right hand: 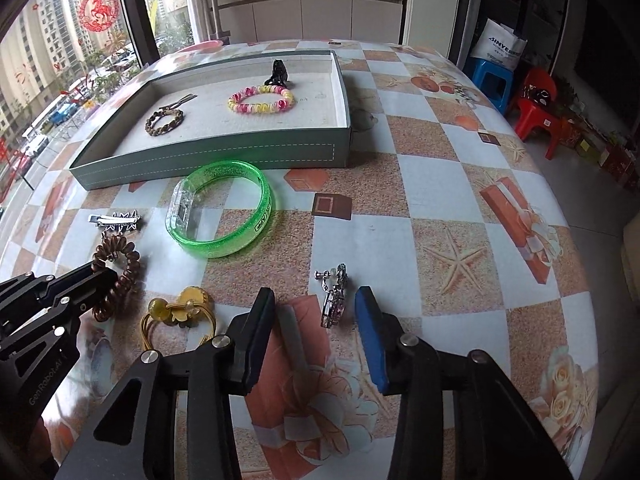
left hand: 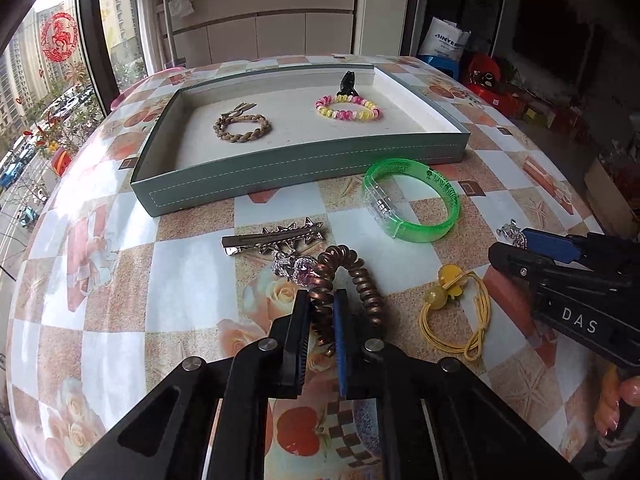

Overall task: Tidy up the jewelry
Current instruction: 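Grasp the brown coiled hair tie with the left tool while the right tool grasps the silver charm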

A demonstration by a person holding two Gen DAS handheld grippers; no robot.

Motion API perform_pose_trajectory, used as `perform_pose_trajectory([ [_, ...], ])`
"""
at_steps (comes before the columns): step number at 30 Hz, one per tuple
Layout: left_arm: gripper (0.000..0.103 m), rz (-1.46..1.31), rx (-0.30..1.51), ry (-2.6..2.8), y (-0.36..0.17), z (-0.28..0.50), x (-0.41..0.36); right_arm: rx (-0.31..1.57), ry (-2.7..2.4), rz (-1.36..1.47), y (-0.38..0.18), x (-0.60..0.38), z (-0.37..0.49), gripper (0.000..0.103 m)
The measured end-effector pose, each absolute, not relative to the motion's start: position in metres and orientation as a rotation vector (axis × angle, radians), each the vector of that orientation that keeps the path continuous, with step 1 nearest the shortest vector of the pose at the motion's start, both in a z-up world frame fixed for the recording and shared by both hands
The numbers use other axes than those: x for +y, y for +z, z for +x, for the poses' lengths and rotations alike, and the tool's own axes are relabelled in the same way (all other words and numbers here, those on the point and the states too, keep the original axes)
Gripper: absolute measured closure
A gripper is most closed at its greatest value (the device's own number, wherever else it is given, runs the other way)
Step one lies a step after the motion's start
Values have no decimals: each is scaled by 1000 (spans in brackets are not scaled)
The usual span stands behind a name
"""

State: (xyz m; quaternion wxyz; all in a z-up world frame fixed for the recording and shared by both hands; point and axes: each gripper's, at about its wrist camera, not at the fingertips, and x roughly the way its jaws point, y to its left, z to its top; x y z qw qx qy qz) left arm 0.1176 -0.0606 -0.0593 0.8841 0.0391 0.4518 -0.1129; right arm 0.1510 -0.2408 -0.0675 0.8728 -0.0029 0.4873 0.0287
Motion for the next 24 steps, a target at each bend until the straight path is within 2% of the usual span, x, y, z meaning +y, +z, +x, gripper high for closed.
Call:
perform_pose_trajectory([
  [1, 79, 77, 939, -237, -59, 117, -59, 1017, 62, -6, -67, -240, 151, 69],
  [3, 79, 66, 934, -243, -57, 114, -56, 1013, 57, -3, -67, -241, 150, 88],
  [12, 79, 31, 903, -248, -46, 103, -40, 1011, 84, 109, -63, -259, 142, 88],
  [13, 79, 28, 899, -250, -44, 101, -38, 1011, 93, 133, -62, -262, 140, 89],
  [14, 79, 25, 894, -252, -42, 100, -37, 1012, 102, 152, -61, -265, 139, 95],
  [24, 79, 6, 846, -256, -22, 96, -25, 1000, 138, 261, -51, -283, 127, 94],
])
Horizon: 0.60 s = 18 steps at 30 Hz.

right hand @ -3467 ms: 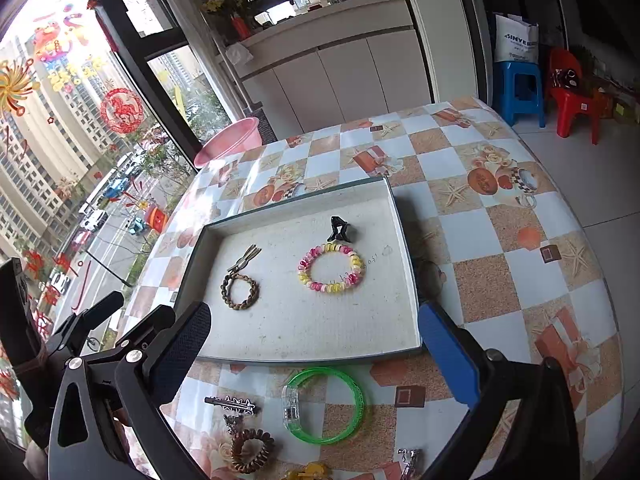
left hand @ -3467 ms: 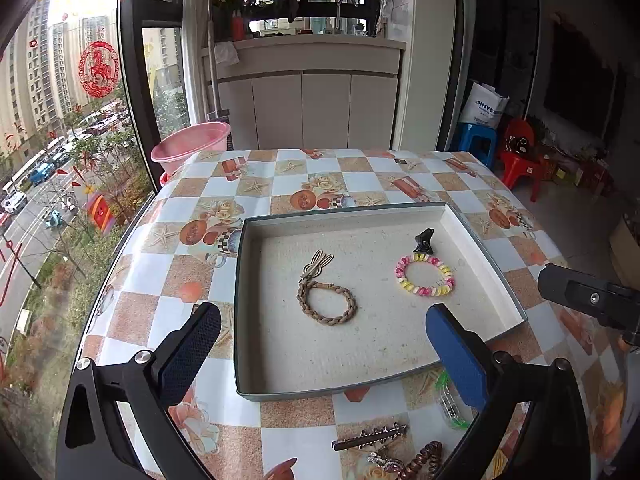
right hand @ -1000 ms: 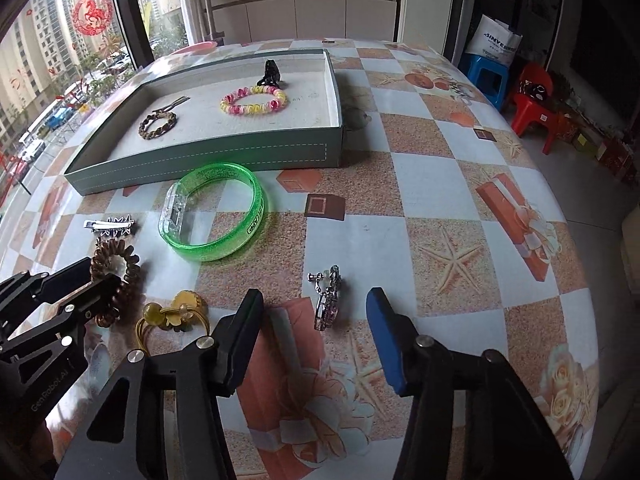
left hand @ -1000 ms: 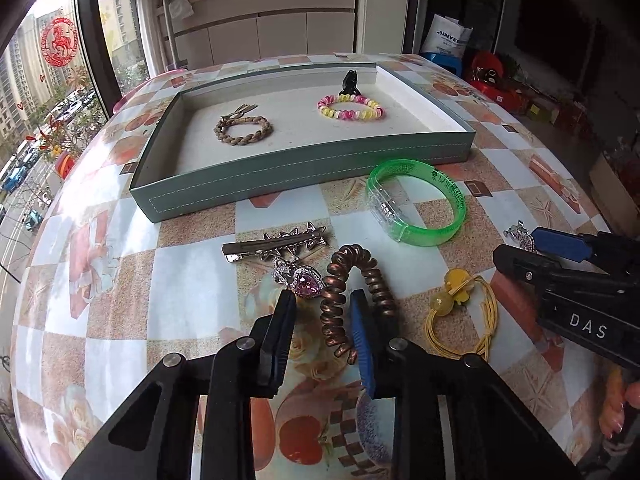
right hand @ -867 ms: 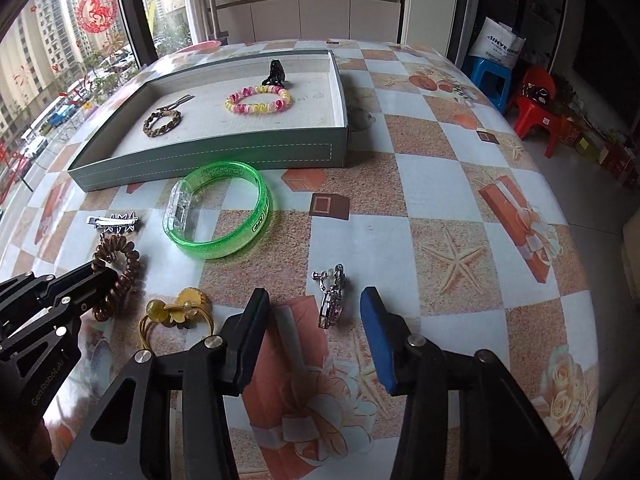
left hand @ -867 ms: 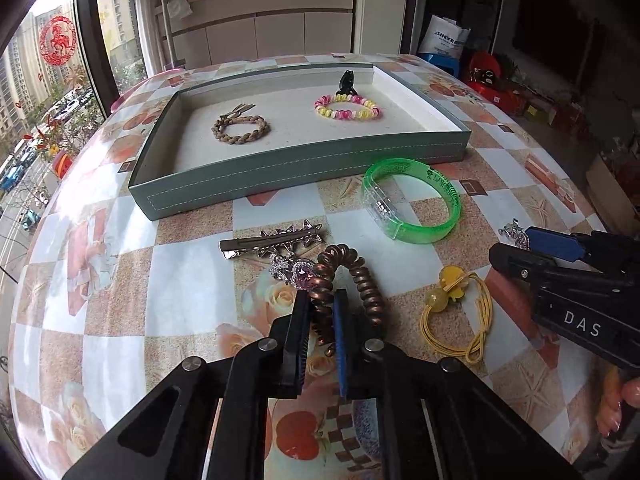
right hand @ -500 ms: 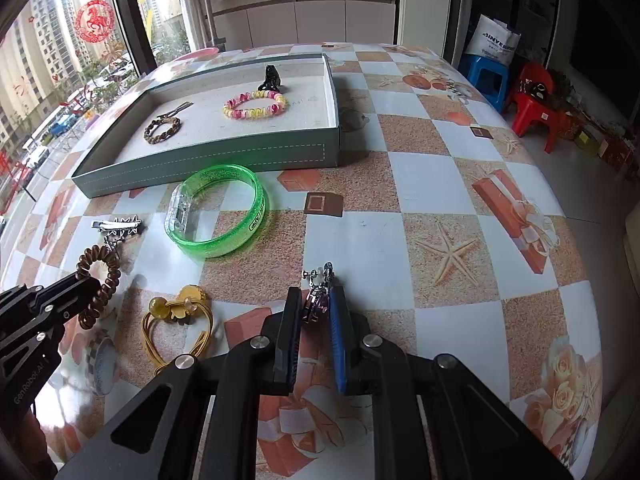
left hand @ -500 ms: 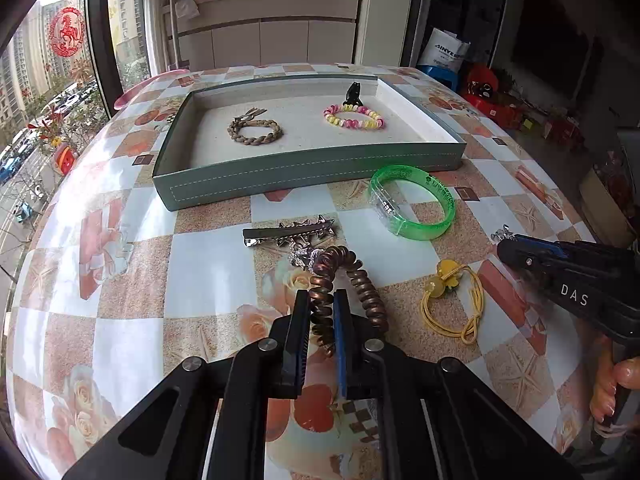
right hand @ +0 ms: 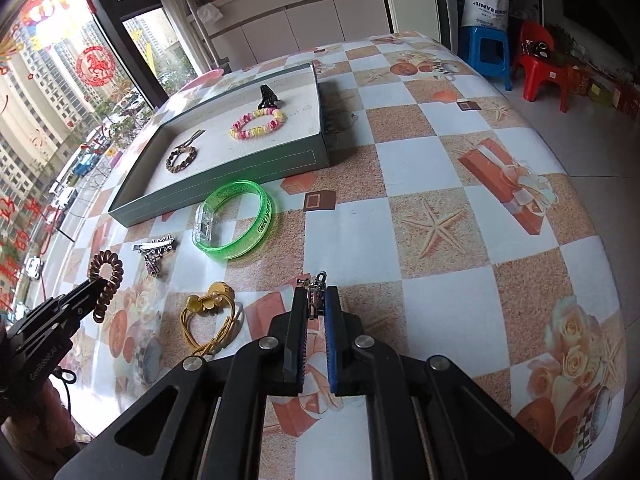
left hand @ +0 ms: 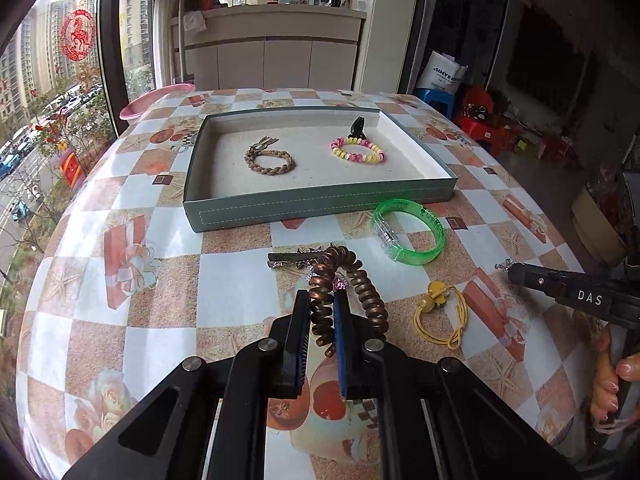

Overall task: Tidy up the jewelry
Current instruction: 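Grasp the brown coiled hair tie with the left tool while the right tool grasps the silver charm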

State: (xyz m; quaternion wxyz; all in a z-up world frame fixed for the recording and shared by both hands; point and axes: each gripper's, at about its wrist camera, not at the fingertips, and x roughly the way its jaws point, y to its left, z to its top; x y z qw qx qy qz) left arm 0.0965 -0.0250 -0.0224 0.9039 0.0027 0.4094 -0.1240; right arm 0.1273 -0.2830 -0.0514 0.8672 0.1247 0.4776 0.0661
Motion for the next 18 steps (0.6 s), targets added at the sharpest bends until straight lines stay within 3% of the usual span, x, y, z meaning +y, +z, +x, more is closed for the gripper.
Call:
perform_pose_trajectory([
  [18, 79, -26, 791, -269, 16, 116, -7, 967, 229, 354, -10, -280, 148, 95],
])
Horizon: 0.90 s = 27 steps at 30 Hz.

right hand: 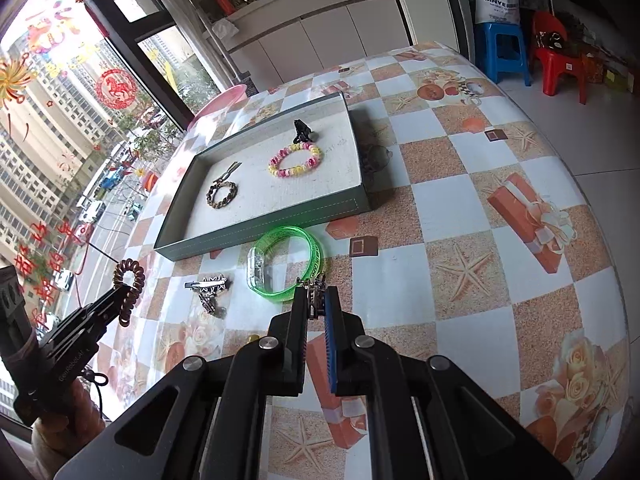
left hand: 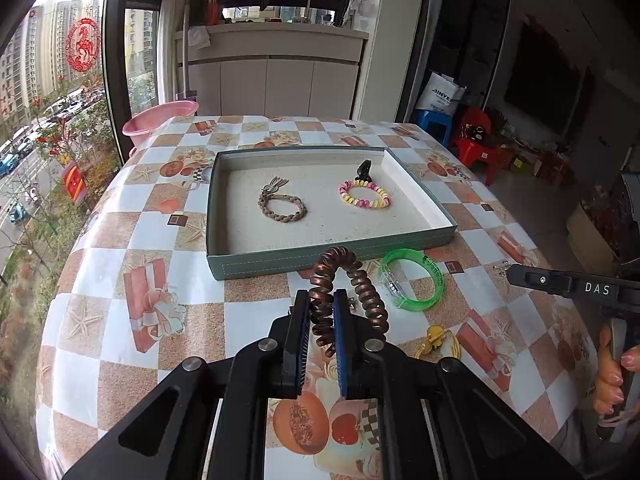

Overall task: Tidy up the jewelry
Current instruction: 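Grasp the brown coiled hair tie with the left tool while the right tool grasps the silver charm, then carry the coiled hair tie and silver charm over the tray with both tools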

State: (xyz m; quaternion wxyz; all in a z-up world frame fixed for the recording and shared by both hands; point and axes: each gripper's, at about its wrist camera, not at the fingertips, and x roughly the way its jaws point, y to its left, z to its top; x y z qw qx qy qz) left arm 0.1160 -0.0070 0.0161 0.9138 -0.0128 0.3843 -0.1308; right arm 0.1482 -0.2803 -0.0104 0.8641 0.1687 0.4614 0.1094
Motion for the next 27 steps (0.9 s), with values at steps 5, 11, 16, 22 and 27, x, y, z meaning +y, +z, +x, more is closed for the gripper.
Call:
perform_pose_trajectory([
  [5, 79, -27, 785, -265, 26, 132, -5, 948, 245, 339, 4, -276, 167, 94],
  [11, 79, -26, 787, -266, 30, 154, -4, 943, 273, 336, 13, -272, 197, 94],
  [16, 79, -12, 805, -254, 26, 176, -4, 957, 286, 318, 11, -265, 224, 95],
  [22, 79, -27, 868, -260, 7, 208, -4, 988, 302, 309, -2, -257, 259, 95],
  [27, 79, -18, 954, -257, -17, 243, -9, 1038, 303, 274, -21, -246, 285, 95],
])
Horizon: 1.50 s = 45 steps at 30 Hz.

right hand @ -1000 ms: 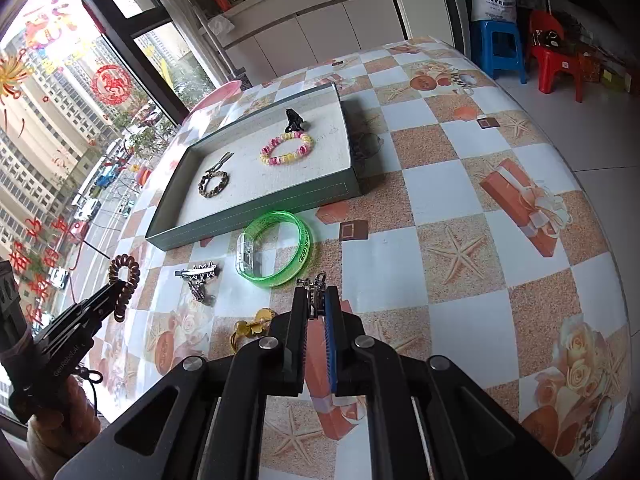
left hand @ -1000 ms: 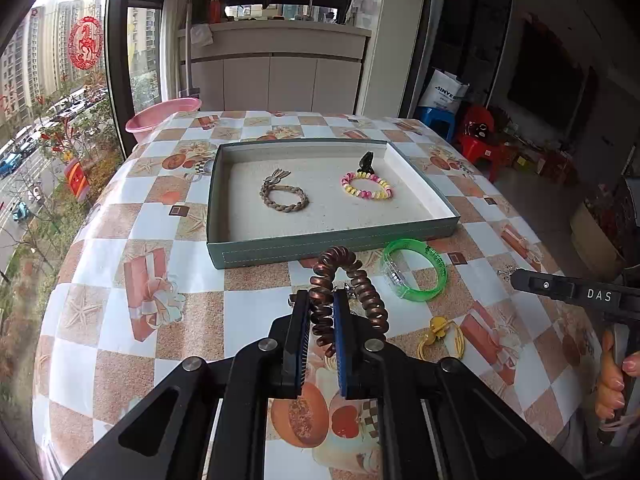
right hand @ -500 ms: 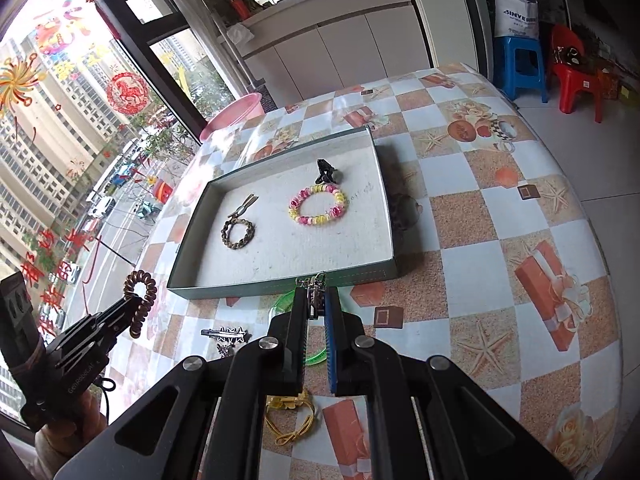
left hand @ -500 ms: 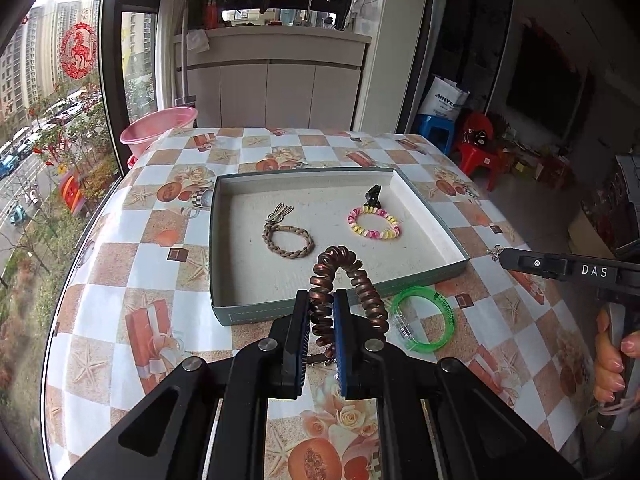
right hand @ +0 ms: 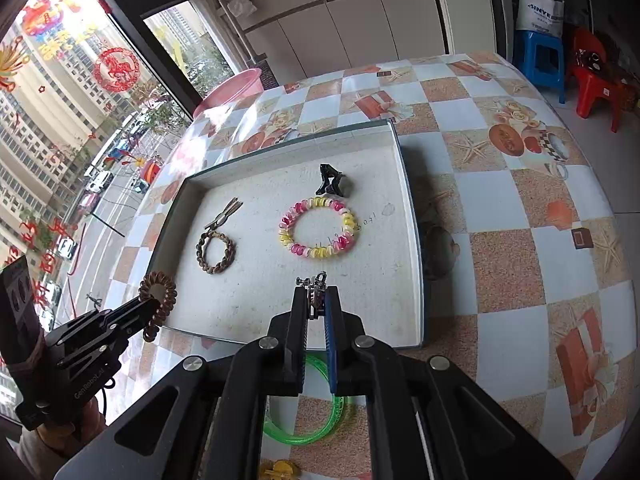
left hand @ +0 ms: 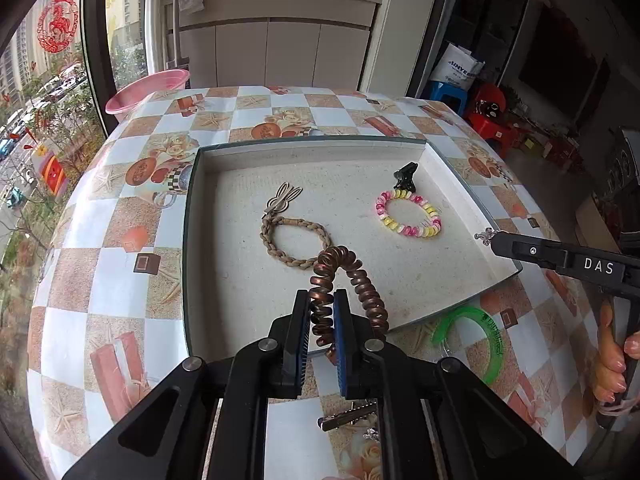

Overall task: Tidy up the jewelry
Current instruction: 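Carry the coiled hair tie and silver charm over the tray with both tools, then lower both tools into the tray and open them to release the items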

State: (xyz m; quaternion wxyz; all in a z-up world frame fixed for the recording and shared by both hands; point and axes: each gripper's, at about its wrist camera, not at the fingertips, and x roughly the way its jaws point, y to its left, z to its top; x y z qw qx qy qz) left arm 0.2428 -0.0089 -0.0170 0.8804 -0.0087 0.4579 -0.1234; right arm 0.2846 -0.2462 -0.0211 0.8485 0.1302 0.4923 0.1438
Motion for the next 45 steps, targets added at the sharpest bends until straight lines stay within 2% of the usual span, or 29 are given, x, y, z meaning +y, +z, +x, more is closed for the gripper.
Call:
perform_pose_trajectory([
  [7, 79, -10, 1012, -178, -41, 282, -12, 1080, 271, 263, -50, -238, 311, 95],
  [15, 79, 67, 994, -121, -47, 308, -26, 1056, 217, 231, -57, -240, 341, 95],
  [31, 79, 144, 935, -53, -51, 306, -36, 1079, 217, 158, -61, -227, 342, 92],
  [34, 79, 136, 925, -47, -47, 304, -36, 1071, 233, 220, -55, -233, 340, 82],
  [36, 79, 132, 923, -56, -44, 304, -37, 1050, 239, 257, -48, -238, 337, 61],
  [38, 79, 129, 914, -64, -42, 303, -38, 1027, 240, 264, -41, -240, 334, 52],
  [43, 79, 135, 913, -72, -39, 301, -42, 994, 224, 301, -28, -248, 327, 52],
  [44, 67, 136, 911, -71, -38, 301, -42, 991, 225, 327, -26, -252, 325, 51],
  [45, 47, 137, 908, -68, -36, 301, -42, 990, 232, 351, -25, -256, 324, 51],
])
